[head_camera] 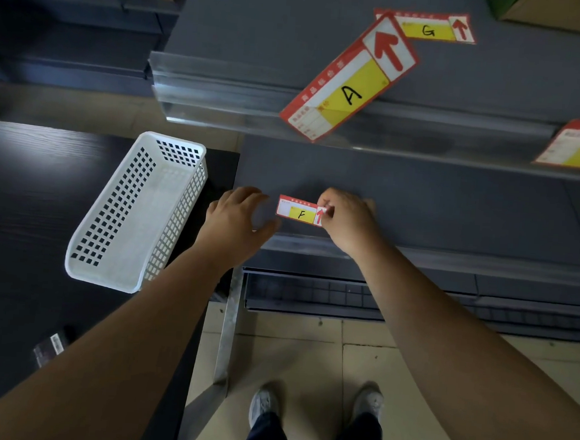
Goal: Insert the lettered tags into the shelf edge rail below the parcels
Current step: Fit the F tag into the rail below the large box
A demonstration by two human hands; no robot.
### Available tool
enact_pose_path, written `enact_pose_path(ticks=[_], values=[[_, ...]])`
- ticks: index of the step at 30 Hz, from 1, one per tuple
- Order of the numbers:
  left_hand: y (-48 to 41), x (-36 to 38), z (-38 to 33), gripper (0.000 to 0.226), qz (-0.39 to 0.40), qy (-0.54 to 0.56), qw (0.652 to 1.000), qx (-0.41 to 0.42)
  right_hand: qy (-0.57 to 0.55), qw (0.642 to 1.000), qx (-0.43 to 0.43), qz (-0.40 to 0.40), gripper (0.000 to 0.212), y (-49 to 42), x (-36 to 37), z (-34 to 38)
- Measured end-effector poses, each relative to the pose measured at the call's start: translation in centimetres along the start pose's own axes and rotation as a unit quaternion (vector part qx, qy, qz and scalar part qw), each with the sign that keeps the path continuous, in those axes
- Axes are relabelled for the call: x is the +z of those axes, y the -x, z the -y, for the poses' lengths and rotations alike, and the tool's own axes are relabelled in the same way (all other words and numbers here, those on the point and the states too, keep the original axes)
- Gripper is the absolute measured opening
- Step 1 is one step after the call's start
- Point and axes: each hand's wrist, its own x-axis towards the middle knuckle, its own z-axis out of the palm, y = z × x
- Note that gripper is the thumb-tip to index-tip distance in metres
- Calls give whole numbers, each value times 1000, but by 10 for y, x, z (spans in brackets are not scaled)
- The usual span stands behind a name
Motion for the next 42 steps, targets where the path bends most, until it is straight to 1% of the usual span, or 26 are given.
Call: enact_pose_path(ticks=[2,4,6,12,15,17,21,25,27,29,31,33,36,38,42], values=[[0,-2,-6,50,-7,-1,1000,13,-52,998,25,0,17,3,-6,-2],[-1,-7,-15,53,-7,-5,1000,24,-146,988,57,12,22,7,-18,-4],[1,-13,-26,56,-4,-6,999,37,-202,977,68,16,24,15,-35,-6],[7,-32,-71,60,-8,-18,997,80,-310,948,72,14,22,55,-87,-8],[16,-37,-95,52,-19,-19,995,101,-348,935,69,26,19,77,-105,-12],[27,-40,-111,46,-31,-18,994,106,-373,925,64,20,22,94,-115,-17],[55,-40,-142,42,-54,-21,991,118,-421,904,70,23,20,130,-133,-33],[91,-43,-189,40,-68,-39,990,118,-410,911,37,11,20,180,-156,-54],[110,-49,-219,41,-78,-48,988,127,-387,922,11,3,30,214,-172,-65],[125,-56,-249,42,-87,-53,985,138,-327,945,-31,-4,46,245,-193,-76],[137,-66,-282,43,-103,-60,981,155,-260,962,-78,-34,54,273,-216,-87],[150,-76,-316,42,-122,-63,976,166,-217,968,-104,-71,55,299,-241,-97],[168,-86,-366,39,-150,-57,968,191,-191,966,-120,-126,50,338,-279,-112],[174,-88,-395,38,-166,-50,961,215,-177,965,-117,-154,48,361,-300,-126],[182,-84,-451,41,-156,-46,955,246,-178,961,-96,-189,46,399,-334,-159]])
